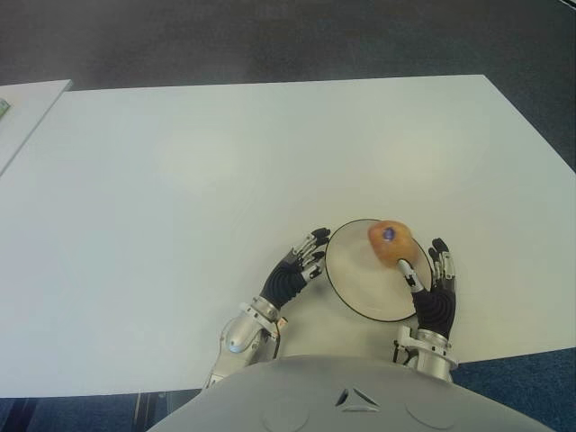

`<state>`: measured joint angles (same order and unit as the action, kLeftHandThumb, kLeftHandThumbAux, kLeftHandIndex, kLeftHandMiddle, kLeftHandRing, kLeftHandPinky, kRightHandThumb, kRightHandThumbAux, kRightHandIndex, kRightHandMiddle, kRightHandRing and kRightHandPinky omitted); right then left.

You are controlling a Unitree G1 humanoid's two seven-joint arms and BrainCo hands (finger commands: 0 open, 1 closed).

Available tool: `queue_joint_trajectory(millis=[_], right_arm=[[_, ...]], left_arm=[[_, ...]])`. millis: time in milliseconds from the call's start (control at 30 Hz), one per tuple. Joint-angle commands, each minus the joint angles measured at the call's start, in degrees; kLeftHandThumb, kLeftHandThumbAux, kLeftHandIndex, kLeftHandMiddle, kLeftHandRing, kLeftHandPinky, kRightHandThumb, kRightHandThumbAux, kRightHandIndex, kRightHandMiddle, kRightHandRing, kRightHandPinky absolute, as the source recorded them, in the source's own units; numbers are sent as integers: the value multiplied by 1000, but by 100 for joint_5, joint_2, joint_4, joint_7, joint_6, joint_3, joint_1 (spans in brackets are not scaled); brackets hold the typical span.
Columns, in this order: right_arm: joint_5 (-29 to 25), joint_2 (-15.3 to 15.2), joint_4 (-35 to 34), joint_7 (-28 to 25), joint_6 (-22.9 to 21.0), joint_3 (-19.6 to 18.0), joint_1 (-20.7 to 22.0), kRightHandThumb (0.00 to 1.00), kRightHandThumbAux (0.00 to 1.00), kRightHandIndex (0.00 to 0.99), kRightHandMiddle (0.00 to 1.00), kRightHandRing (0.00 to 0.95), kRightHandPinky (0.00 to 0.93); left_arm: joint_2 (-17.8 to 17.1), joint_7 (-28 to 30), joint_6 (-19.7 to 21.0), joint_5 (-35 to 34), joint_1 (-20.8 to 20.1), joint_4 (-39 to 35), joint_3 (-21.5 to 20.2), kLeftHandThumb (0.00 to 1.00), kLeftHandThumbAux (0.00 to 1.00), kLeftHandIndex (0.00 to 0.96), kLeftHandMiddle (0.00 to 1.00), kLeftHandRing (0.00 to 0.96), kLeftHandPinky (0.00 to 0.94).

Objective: Put the apples into the plate.

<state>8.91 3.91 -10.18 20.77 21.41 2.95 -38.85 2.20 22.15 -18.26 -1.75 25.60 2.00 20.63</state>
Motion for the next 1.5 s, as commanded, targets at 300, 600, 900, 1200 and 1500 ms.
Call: queue_joint_trajectory(millis=[300, 600, 900, 1200, 1500], right_arm=[[-118, 214, -123, -31, -256, -13, -333, 51, 568, 0, 49, 22, 5], [-212, 224, -167, -48, -301, -13, -386, 37, 571, 0, 58, 30, 2], [-202, 188, -198, -33, -309, -51, -435, 21, 584, 0, 65, 34, 0], [-240, 163, -232, -90, -335, -89, -473, 11, 570, 0, 66, 36, 3], [-302, 159, -326, -175, -402, -121, -534, 15, 565, 0, 74, 42, 14]], left_arm=[[-26, -274, 293, 73, 96, -195, 281, 1, 582, 0, 0, 0, 0], [-64, -393, 179, 45, 76, -180, 319, 0, 549, 0, 0, 0, 0], [-57, -462, -44, 40, 38, 6, 293, 0, 538, 0, 0, 0, 0], [-75, -537, -127, 88, 22, 101, 359, 0, 534, 0, 0, 0, 0], [48, -693, 4, -111, -105, 250, 124, 0, 542, 0, 0, 0, 0]])
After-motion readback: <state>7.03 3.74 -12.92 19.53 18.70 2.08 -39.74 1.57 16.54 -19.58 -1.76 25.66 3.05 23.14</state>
